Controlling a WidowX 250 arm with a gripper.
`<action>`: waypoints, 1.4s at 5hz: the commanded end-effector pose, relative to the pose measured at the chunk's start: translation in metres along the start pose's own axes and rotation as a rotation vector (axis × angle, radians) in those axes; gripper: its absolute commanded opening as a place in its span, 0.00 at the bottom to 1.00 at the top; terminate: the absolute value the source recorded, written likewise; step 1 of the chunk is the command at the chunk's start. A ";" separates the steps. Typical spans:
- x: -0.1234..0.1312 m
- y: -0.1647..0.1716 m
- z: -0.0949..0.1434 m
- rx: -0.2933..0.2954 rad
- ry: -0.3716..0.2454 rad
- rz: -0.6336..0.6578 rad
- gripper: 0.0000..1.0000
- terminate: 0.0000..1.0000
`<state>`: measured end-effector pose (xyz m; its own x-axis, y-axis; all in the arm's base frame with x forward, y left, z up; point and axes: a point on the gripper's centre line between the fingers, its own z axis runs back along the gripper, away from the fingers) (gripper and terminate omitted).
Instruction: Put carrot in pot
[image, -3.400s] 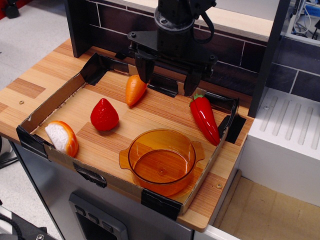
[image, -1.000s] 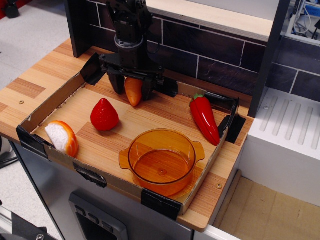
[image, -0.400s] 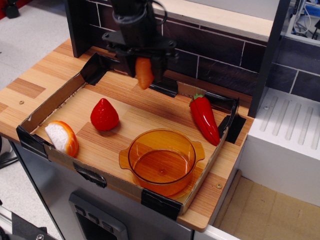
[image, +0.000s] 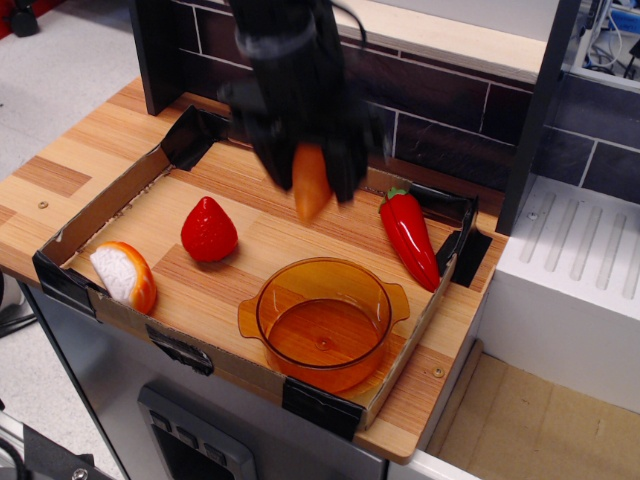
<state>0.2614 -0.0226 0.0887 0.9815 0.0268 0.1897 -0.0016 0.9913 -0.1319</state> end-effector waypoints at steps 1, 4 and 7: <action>-0.033 -0.006 -0.019 0.065 -0.014 -0.138 0.00 0.00; -0.036 0.000 -0.026 0.097 -0.002 -0.148 1.00 0.00; -0.012 -0.005 0.046 0.064 -0.158 -0.072 1.00 0.00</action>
<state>0.2409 -0.0287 0.1237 0.9490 -0.0260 0.3143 0.0453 0.9975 -0.0542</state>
